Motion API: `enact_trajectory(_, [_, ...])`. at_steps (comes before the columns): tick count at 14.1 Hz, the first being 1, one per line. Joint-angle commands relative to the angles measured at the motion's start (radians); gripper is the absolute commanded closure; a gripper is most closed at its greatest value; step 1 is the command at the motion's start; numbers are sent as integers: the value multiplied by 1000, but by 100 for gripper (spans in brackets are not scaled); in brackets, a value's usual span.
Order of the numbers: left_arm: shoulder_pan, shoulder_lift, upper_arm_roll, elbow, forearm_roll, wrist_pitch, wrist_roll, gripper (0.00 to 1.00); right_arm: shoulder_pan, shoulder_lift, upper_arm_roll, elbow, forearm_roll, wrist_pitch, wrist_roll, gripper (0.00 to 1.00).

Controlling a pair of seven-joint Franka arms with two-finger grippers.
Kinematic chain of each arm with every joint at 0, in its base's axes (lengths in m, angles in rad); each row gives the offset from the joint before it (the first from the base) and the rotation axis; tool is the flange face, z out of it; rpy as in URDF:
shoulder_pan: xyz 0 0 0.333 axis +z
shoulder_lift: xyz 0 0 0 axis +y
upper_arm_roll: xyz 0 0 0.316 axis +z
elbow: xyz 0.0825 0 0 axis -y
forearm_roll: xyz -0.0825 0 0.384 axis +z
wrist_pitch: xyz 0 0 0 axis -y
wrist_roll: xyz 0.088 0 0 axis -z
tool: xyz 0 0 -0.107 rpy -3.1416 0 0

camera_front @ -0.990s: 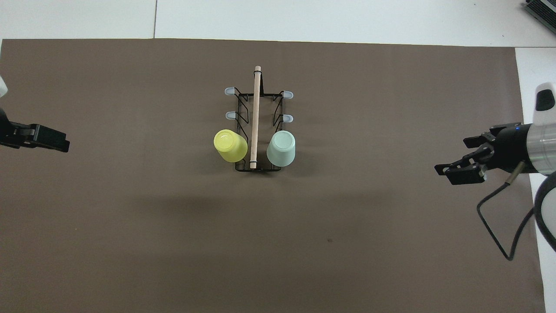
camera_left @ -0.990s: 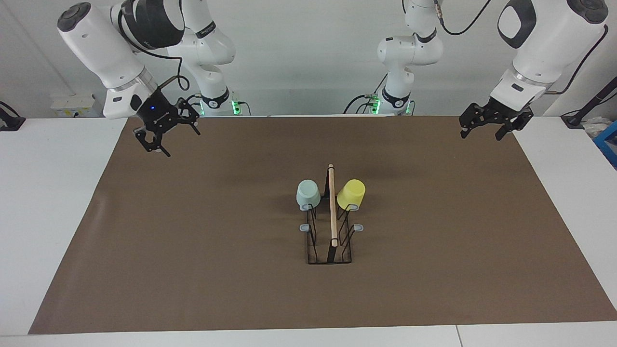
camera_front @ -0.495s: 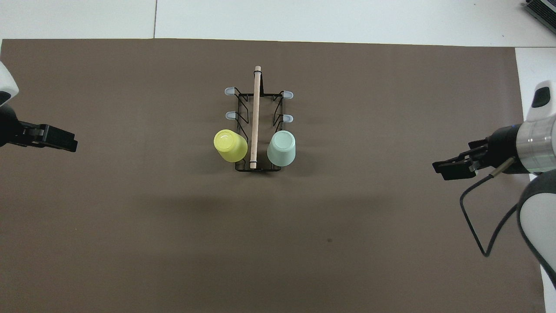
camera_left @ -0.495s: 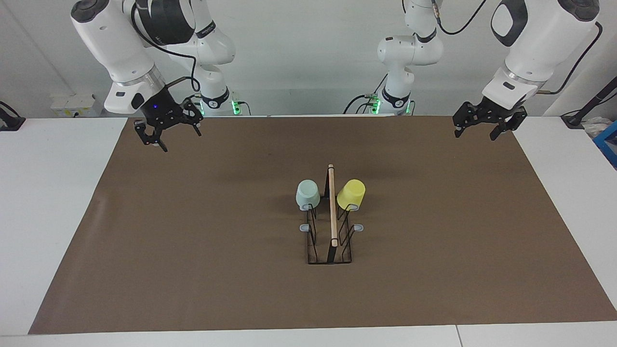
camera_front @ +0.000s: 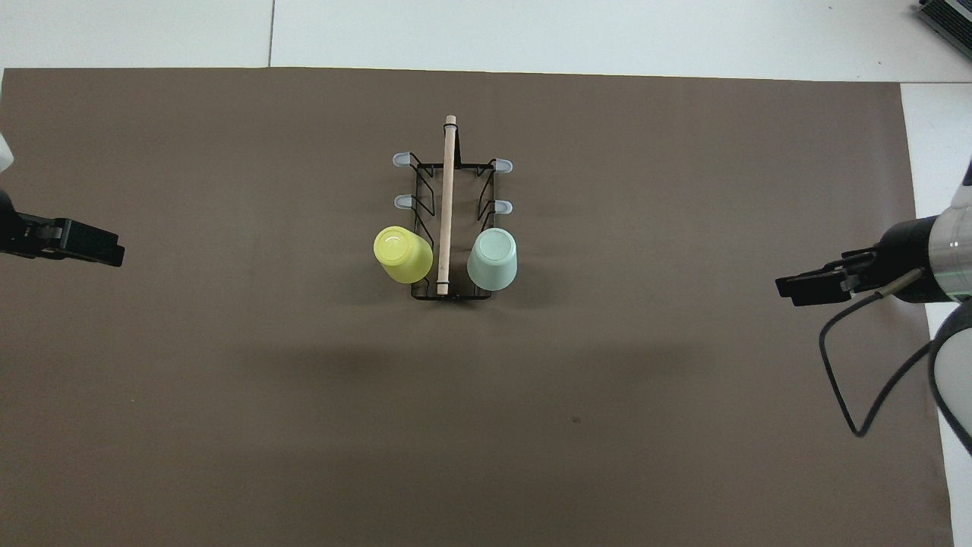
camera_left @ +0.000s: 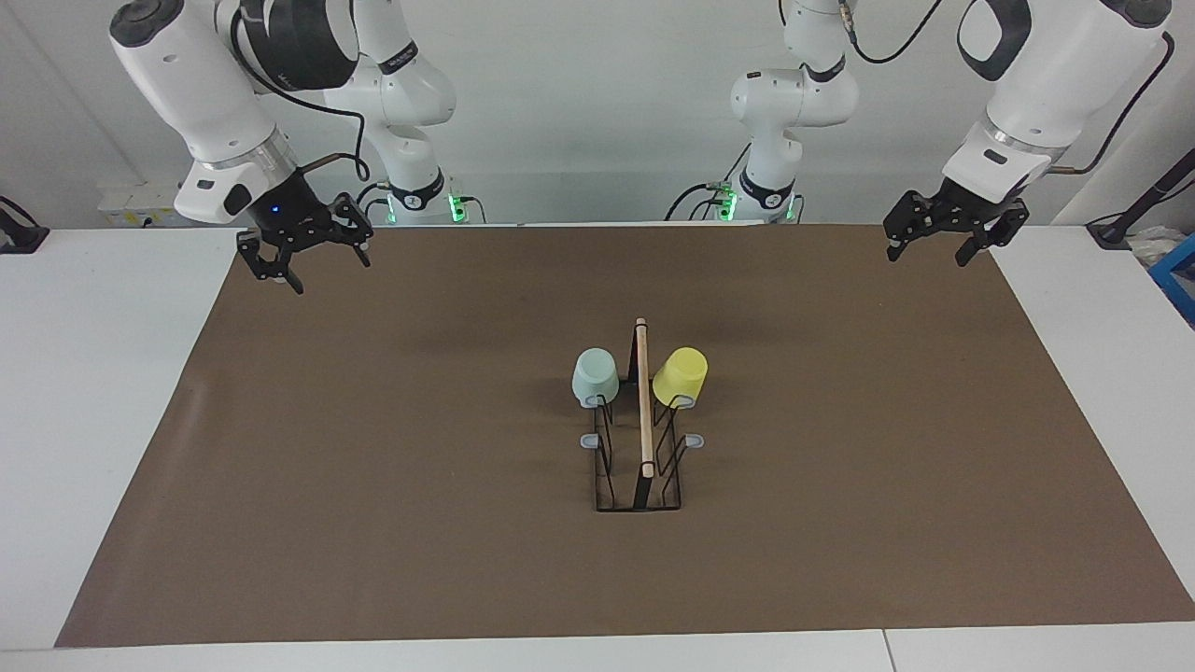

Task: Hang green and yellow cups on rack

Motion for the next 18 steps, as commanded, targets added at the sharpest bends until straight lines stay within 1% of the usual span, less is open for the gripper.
enact_trajectory(1, [3,-16,7,-7,4,-22,-9,0,55,8,6,31,-101,-35,207,0])
enact_trajectory(3, [5,-17,8,4,4,-44,-7,0,67,11,1,43,-115,-63,226,0])
enact_trajectory(6, [6,-16,8,12,4,-43,-7,0,101,14,-10,43,-121,-57,302,0])
enact_trajectory(11, [9,-17,8,10,3,-46,-4,0,60,52,9,57,-119,-23,301,1])
enact_trajectory(12, [9,-19,8,9,3,-46,-4,0,55,54,26,60,-118,-23,301,15])
enact_trajectory(13, [9,-20,8,7,4,-43,-4,0,51,54,30,60,-118,-24,299,17])
enact_trajectory(14, [9,-23,7,6,4,-41,-4,0,52,54,33,60,-116,-24,304,5])
enact_trajectory(15, [9,-23,7,6,3,-39,-4,0,51,54,35,60,-116,-24,305,0])
enact_trajectory(17, [9,-23,8,4,3,-39,-3,0,40,54,46,60,-116,-21,305,0])
enact_trajectory(18, [9,-25,8,4,3,-39,-3,0,18,54,62,62,-116,-15,305,0])
